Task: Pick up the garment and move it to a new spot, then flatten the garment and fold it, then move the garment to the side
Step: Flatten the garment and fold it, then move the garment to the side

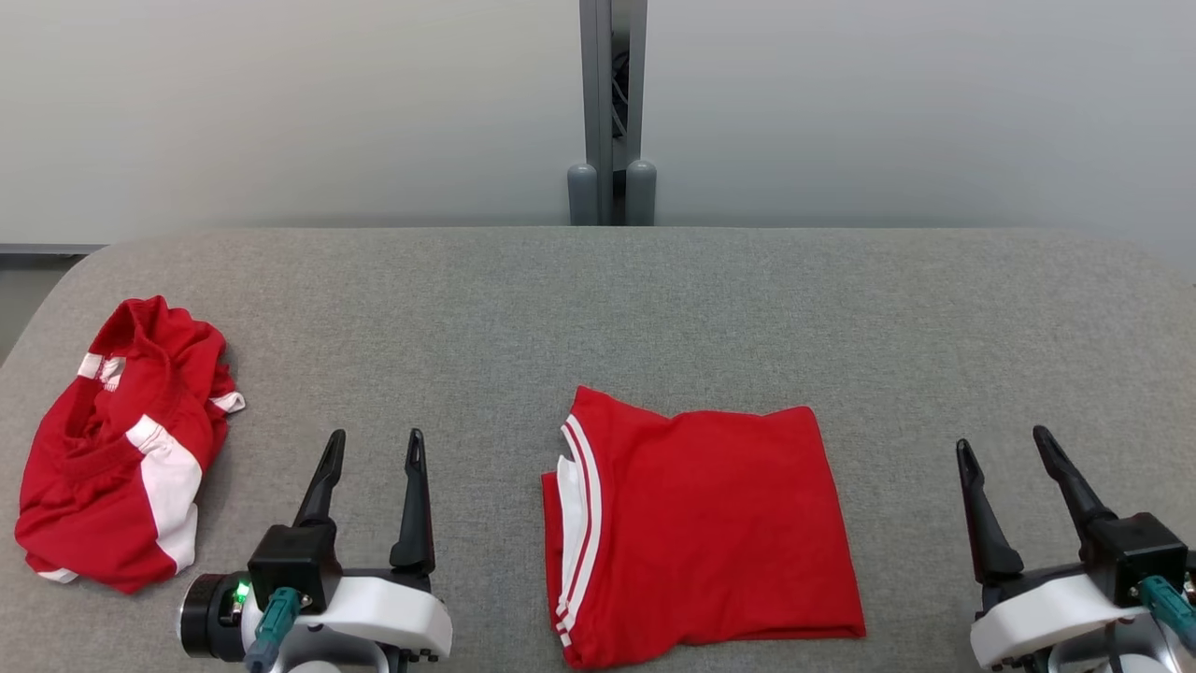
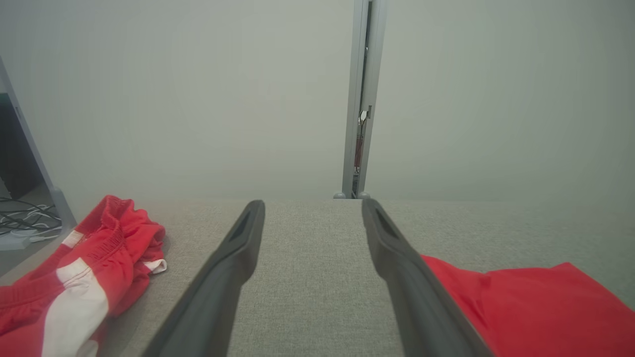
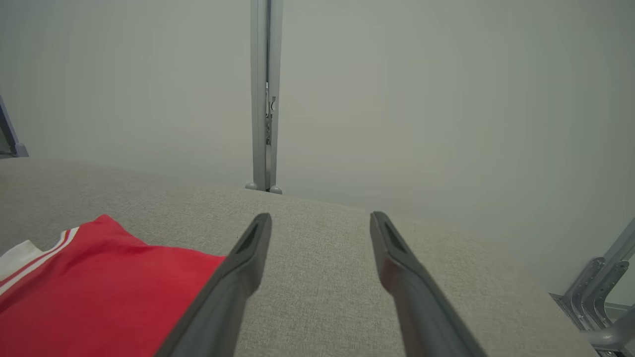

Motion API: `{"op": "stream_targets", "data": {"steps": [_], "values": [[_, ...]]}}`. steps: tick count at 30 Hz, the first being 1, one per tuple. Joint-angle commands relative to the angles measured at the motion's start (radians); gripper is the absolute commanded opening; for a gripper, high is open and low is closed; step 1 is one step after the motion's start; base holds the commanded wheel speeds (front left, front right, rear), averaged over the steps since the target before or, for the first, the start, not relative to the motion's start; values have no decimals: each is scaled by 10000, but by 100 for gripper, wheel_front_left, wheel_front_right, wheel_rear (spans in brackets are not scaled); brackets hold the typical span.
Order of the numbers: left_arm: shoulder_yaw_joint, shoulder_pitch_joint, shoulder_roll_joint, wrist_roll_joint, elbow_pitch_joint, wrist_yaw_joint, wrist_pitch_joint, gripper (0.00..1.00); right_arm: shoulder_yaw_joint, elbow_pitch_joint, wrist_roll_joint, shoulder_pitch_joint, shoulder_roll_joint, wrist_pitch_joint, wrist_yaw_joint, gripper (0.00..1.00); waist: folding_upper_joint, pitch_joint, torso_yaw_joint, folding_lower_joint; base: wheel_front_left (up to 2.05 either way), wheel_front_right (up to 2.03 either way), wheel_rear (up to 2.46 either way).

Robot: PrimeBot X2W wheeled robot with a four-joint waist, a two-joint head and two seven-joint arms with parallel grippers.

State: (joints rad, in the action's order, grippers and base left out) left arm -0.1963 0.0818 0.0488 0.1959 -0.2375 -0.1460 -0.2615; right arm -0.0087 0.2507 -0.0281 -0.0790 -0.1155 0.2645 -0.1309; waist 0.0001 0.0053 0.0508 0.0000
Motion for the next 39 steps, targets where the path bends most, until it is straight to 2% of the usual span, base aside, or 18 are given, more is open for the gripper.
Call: {"op": "stream_targets", "data": {"steps": [1, 7, 11, 17, 25, 34, 39], "values": [[23, -144, 38, -10, 85, 49, -26, 100, -55, -1, 73, 138, 36, 14, 1, 100, -1, 2, -7, 0, 0, 0, 0], [85, -244, 39, -57, 115, 47, -26, 100, 61, 33, -55, 201, 203, 15, 0, 100, -1, -7, 8, 0, 0, 0, 0], [32, -183, 38, -85, 64, 61, -26, 100, 419, 257, -627, 80, -9, 16, 0, 100, -1, 5, 95, 0, 0, 0, 0], [-56, -222, 35, 41, -176, 153, -26, 100, 1956, 1643, -2564, -226, -682, 11, 0, 100, -1, 114, 215, 0, 0, 0, 0], [-286, 193, 39, 37, -420, 219, -26, 100, 4120, 3072, -5626, -1373, -1604, -1092, 0, 100, -1, 621, 540, 0, 0, 0, 0], [-494, 502, 38, -101, -358, 127, -26, 100, 4894, 3700, -7526, -2222, -1723, -1602, 0, 100, -1, 1147, 983, 0, 0, 0, 0], [-596, 599, 36, -152, -336, 94, -26, 100, 5502, 3911, -8155, -2661, -1833, -1690, 0, 100, -1, 1383, 1237, 0, 0, 0, 0]]}}
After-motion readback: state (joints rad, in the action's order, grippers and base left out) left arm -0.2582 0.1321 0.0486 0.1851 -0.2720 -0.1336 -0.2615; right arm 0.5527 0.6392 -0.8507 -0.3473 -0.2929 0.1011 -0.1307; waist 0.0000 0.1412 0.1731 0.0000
